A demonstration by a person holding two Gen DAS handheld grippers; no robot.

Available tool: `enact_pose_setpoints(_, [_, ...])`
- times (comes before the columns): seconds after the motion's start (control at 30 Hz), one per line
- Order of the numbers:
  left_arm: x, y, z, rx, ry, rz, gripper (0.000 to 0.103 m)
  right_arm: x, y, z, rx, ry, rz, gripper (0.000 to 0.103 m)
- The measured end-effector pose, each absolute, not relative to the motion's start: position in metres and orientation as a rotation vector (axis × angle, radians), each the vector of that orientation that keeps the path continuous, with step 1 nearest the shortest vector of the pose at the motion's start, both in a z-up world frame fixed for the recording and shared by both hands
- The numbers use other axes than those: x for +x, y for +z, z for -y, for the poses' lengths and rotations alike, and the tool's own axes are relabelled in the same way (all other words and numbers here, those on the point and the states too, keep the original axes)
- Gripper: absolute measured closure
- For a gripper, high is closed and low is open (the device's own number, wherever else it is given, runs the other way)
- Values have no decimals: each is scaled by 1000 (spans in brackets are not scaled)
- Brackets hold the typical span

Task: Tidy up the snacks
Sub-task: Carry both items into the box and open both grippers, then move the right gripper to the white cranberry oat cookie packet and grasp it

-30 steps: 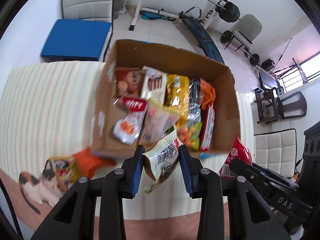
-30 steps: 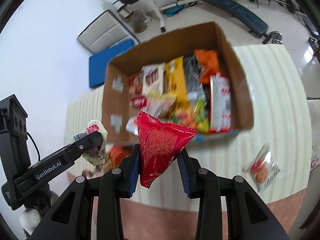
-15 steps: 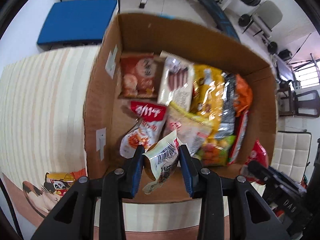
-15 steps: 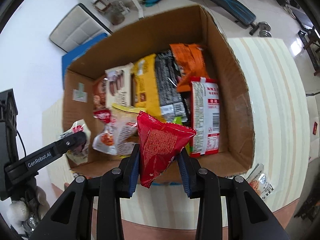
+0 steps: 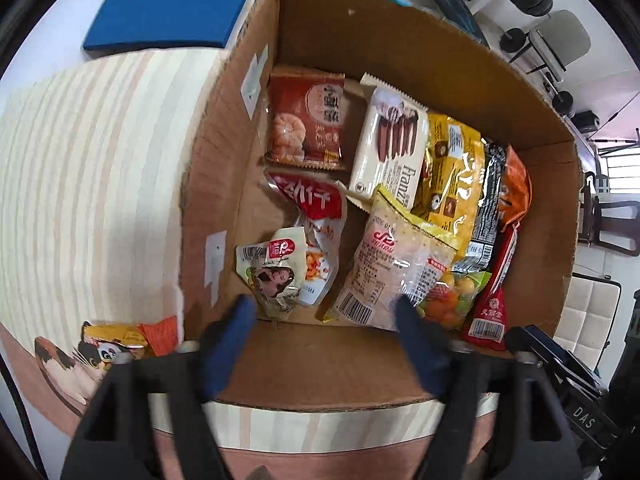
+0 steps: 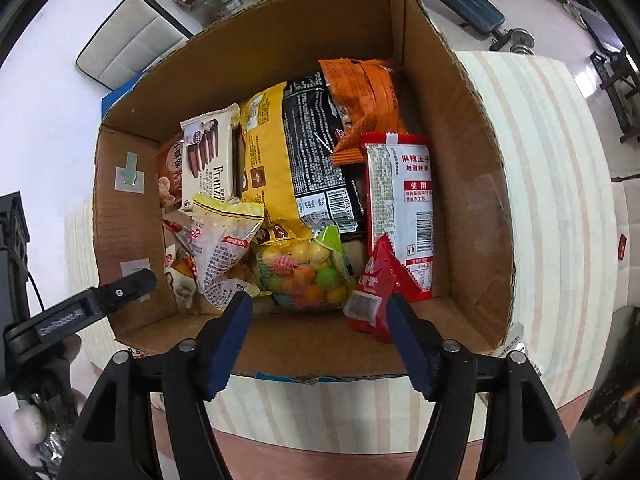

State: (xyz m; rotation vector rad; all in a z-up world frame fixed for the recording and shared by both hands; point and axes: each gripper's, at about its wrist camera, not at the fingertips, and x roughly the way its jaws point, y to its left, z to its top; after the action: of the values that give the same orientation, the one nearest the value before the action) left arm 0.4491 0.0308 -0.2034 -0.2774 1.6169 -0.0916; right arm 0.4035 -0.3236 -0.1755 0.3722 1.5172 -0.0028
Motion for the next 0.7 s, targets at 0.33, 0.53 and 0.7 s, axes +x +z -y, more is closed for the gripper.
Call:
enact_pose_setpoints(0.33, [432,-159,-32,-201,-94,-1475,17,393,-150,324,293,8,-1418,6])
enact_pose_setpoints(0.53, [398,-129,-13,-106,-61,-1326,17,365,-134,341,328,47,-1377,6])
enact_pose_setpoints(0.7, [357,-125,11,-87,-54,-1260,17,322,-136,373,314,-47,-1402,6])
